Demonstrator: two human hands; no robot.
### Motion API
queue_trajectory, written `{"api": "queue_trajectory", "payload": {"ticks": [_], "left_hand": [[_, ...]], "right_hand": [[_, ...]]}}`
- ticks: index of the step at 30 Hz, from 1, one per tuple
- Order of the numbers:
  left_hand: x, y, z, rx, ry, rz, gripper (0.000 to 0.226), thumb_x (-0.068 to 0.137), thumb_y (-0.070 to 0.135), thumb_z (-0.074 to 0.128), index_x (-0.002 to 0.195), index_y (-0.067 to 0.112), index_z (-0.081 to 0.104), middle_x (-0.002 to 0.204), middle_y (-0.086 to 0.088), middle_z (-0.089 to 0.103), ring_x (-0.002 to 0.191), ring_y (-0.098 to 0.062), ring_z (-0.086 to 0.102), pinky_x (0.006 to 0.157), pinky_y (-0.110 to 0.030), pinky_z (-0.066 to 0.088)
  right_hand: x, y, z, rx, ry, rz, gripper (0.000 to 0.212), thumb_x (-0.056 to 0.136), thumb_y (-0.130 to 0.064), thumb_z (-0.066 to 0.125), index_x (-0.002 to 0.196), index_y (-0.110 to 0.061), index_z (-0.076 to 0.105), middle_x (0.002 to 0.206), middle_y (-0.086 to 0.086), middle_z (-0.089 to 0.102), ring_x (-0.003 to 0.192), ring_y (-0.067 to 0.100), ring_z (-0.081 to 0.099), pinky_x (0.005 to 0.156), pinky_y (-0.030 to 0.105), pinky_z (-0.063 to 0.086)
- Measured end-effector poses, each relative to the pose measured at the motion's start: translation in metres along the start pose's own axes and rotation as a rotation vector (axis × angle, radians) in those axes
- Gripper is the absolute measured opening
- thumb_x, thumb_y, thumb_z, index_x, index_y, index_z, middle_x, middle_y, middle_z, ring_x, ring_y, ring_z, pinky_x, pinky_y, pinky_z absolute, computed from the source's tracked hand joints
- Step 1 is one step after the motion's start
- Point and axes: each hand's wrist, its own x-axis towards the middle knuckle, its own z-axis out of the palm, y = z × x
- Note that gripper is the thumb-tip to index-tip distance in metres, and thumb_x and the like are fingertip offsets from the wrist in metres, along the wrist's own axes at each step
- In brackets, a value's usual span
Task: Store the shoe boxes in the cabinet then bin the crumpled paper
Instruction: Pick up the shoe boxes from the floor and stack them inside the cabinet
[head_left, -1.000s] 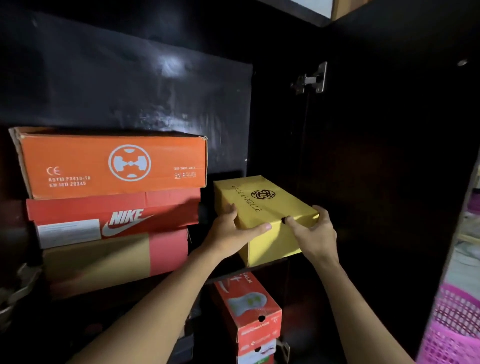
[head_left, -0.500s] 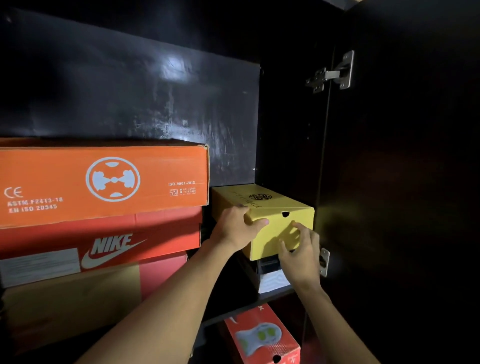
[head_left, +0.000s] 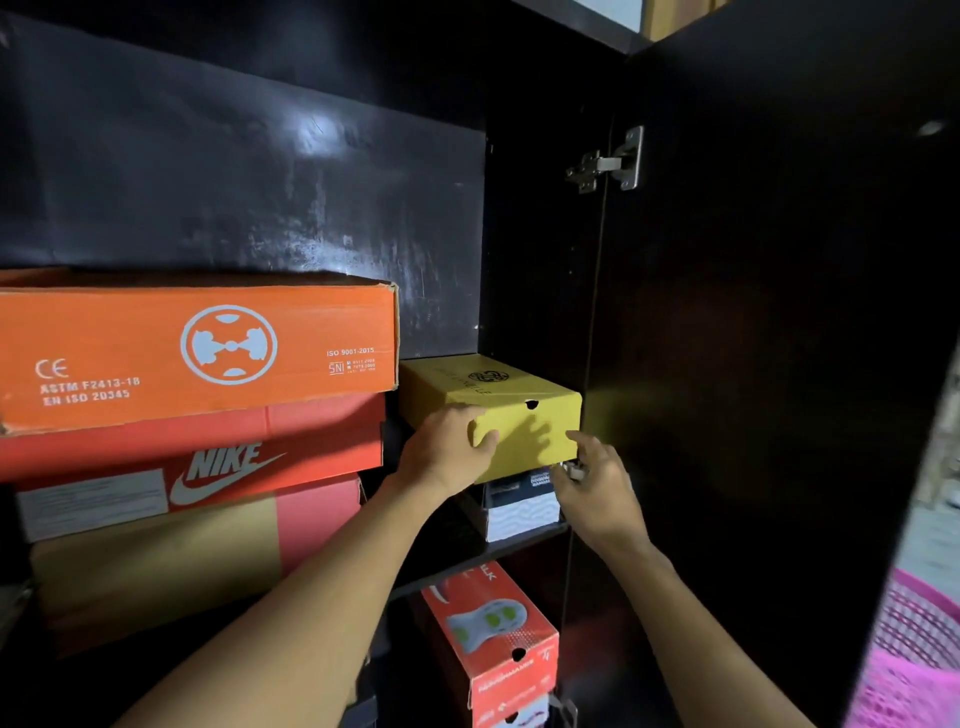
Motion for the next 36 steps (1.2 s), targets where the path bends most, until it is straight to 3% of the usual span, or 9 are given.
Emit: {"api": "queue_trajectory", "payload": {"ticks": [5, 8, 10, 13, 17, 22, 26, 30, 36], "left_hand": [[-0.065, 0.018, -0.017, -0.13, -0.076, 0.077, 0.034, 0.092, 0.035, 0.062, 0.121, 0.017, 0.068, 0.119, 0.001, 0.068, 0.112, -0.014, 0.061, 0.086, -0.019, 0.043], [-0.109, 0.031, -0.023, -0.224, -0.118, 0.109, 0.018, 0.093, 0.031, 0.062, 0.104, 0.021, 0.072, 0.103, -0.002, 0.07, 0.094, -0.01, 0.06, 0.085, -0.03, 0.048], [-0.138, 0.039, -0.025, -0.272, -0.124, 0.105, 0.022, 0.092, 0.03, 0.064, 0.108, 0.018, 0.072, 0.1, 0.004, 0.068, 0.095, -0.007, 0.059, 0.083, -0.016, 0.042], [-0.179, 0.044, -0.015, -0.34, -0.143, 0.124, 0.013, 0.09, 0.028, 0.066, 0.099, 0.022, 0.073, 0.097, -0.002, 0.071, 0.09, -0.006, 0.06, 0.081, -0.02, 0.046], [-0.233, 0.047, 0.015, -0.407, -0.303, 0.066, 0.027, 0.088, 0.035, 0.066, 0.113, 0.024, 0.071, 0.11, 0.002, 0.07, 0.102, -0.012, 0.065, 0.093, -0.03, 0.051], [-0.301, 0.049, 0.063, -0.421, -0.465, 0.047, 0.03, 0.088, 0.038, 0.065, 0.115, 0.026, 0.07, 0.114, 0.003, 0.07, 0.109, -0.009, 0.062, 0.096, -0.03, 0.05], [-0.36, 0.054, 0.105, -0.483, -0.565, -0.032, 0.03, 0.089, 0.034, 0.064, 0.117, 0.024, 0.069, 0.112, 0.003, 0.069, 0.1, -0.012, 0.065, 0.087, -0.03, 0.053], [-0.439, 0.056, 0.149, -0.568, -0.627, -0.172, 0.027, 0.091, 0.031, 0.064, 0.117, 0.024, 0.066, 0.104, 0.006, 0.069, 0.084, -0.003, 0.063, 0.069, -0.012, 0.045], [-0.564, 0.062, 0.22, -0.587, -0.707, -0.408, 0.044, 0.09, 0.035, 0.064, 0.131, 0.022, 0.058, 0.123, 0.002, 0.061, 0.107, -0.011, 0.058, 0.085, -0.021, 0.042]], "right_hand": [[-0.056, -0.002, -0.038, -0.057, 0.043, -0.021, 0.045, 0.091, -0.03, 0.064, 0.136, -0.024, 0.055, 0.127, 0.0, 0.055, 0.117, 0.018, 0.056, 0.094, 0.033, 0.048], [-0.097, -0.003, -0.056, -0.072, 0.054, -0.021, 0.043, 0.09, -0.027, 0.066, 0.132, -0.025, 0.058, 0.124, -0.001, 0.058, 0.119, 0.017, 0.058, 0.098, 0.034, 0.048], [-0.127, -0.002, -0.068, -0.093, 0.043, -0.002, 0.043, 0.09, -0.026, 0.066, 0.132, -0.024, 0.058, 0.127, 0.001, 0.059, 0.121, 0.017, 0.057, 0.1, 0.035, 0.048], [-0.174, 0.002, -0.086, -0.132, 0.05, 0.038, 0.046, 0.09, -0.026, 0.065, 0.135, -0.02, 0.056, 0.131, 0.005, 0.059, 0.123, 0.018, 0.057, 0.102, 0.035, 0.046], [-0.239, 0.02, -0.105, -0.174, 0.062, 0.126, 0.047, 0.091, -0.025, 0.064, 0.137, -0.022, 0.055, 0.132, 0.004, 0.058, 0.123, 0.016, 0.056, 0.102, 0.031, 0.044], [-0.318, 0.066, -0.114, -0.2, 0.057, 0.259, 0.047, 0.093, -0.025, 0.063, 0.138, -0.022, 0.053, 0.132, 0.004, 0.057, 0.124, 0.017, 0.055, 0.097, 0.027, 0.042], [-0.379, 0.108, -0.118, -0.207, 0.042, 0.319, 0.047, 0.09, -0.025, 0.066, 0.136, -0.019, 0.056, 0.129, 0.005, 0.062, 0.118, 0.019, 0.059, 0.1, 0.038, 0.049], [-0.443, 0.153, -0.116, -0.161, 0.043, 0.379, 0.044, 0.09, -0.019, 0.067, 0.133, -0.012, 0.057, 0.127, 0.008, 0.063, 0.114, 0.021, 0.062, 0.098, 0.038, 0.05], [-0.54, 0.214, -0.109, -0.096, 0.008, 0.528, 0.045, 0.093, -0.022, 0.062, 0.137, -0.017, 0.053, 0.136, 0.001, 0.058, 0.121, 0.017, 0.057, 0.101, 0.035, 0.047]]}}
